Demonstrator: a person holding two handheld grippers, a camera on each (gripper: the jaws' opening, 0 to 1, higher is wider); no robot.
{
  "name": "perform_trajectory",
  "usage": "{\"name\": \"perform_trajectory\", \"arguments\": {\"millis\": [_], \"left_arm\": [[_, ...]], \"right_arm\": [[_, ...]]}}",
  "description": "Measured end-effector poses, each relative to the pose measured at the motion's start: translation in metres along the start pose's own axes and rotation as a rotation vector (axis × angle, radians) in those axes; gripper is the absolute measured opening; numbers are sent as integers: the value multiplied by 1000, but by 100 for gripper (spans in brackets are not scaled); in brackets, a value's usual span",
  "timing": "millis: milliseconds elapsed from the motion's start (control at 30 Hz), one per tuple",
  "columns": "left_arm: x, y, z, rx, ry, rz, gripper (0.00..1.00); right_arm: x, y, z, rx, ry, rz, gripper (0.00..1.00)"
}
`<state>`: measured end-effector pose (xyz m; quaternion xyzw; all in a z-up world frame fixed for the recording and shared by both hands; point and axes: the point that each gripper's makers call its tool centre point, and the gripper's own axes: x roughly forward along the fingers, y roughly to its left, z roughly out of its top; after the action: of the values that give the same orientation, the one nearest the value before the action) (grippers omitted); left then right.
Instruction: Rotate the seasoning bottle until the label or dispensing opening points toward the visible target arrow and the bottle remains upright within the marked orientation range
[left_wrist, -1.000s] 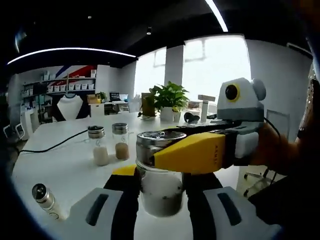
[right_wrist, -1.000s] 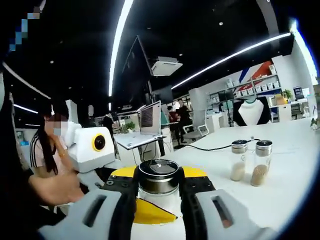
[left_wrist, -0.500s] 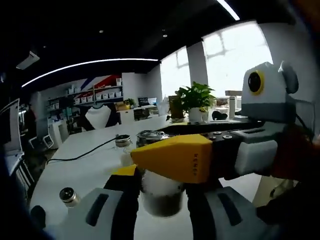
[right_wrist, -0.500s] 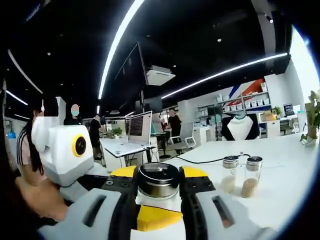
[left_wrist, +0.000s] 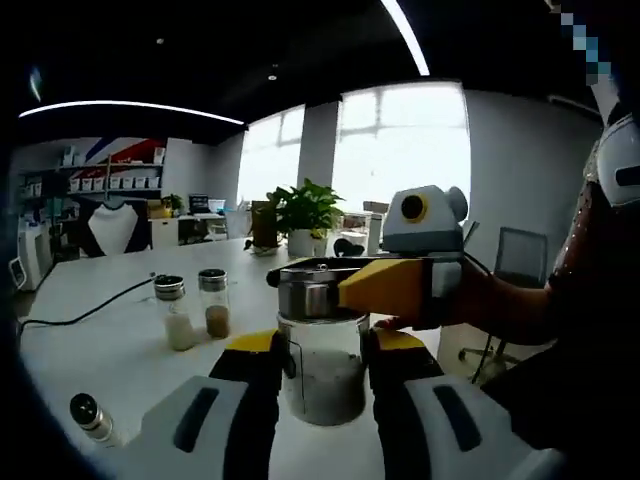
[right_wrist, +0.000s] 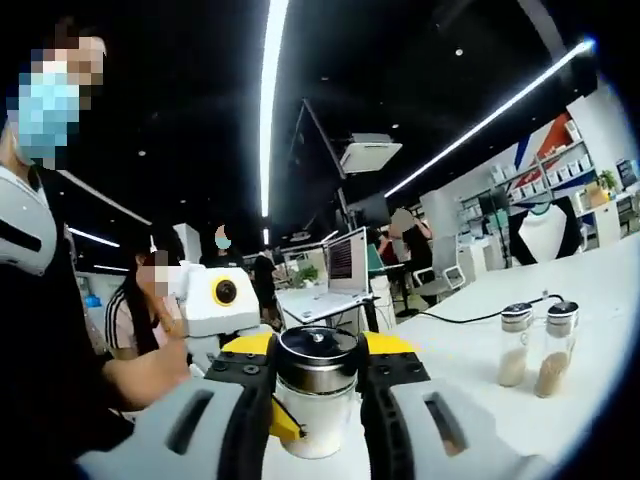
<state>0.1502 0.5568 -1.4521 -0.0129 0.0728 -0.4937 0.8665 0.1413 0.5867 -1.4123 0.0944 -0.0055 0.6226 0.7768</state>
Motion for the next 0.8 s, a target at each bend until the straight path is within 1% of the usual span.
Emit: {"name": "perform_trajectory", "arguments": {"millis": [67,167,200,233,300,333,367,400,433,467,500,533,600,633,700,800], "left_arm": [[1,-2,1,4,-4,-12,36],[2,-3,5,3,-22,-16,36],[2,-4,6,7,-26,-9,36],[2,-3,9,23,-39,11,36],[3,-3,12,21,-50,30,35],[3,-1,13,23,-57,57,35],[3,4,13,33,-54,101,35],[3,11,11,50,-39,159,35],[3,13,10,62,-29,186,35],[4,16,9,62,-23,230,35],[4,20,8,54,-20,270,35],[3,23,7,64,-16,306,35],[2,28,7,71,-15,358,35],[1,30,7,90,-8,388,35],[-1,32,7,107,0,421,36],[-4,33,4,163,35,457,36]], "right_arm": [[1,3,2,-19,11,17,28],[1,5,5,-31,5,31,28],[1,5,5,-36,4,33,28],[1,5,7,-46,-6,35,29],[2,6,10,-59,-15,25,29],[3,4,11,-81,-18,0,29],[4,-1,11,-107,-6,-56,29],[7,-5,8,-121,14,-110,30],[8,-8,6,-141,29,-140,30],[9,-11,4,-156,39,-174,30],[11,-15,4,-144,34,-229,30],[12,-17,3,-134,35,-258,31],[12,-20,3,-117,23,-306,31],[12,-21,1,-112,23,-331,31],[13,-22,-3,-116,36,-352,31],[14,-24,-2,-96,18,-371,30]]}}
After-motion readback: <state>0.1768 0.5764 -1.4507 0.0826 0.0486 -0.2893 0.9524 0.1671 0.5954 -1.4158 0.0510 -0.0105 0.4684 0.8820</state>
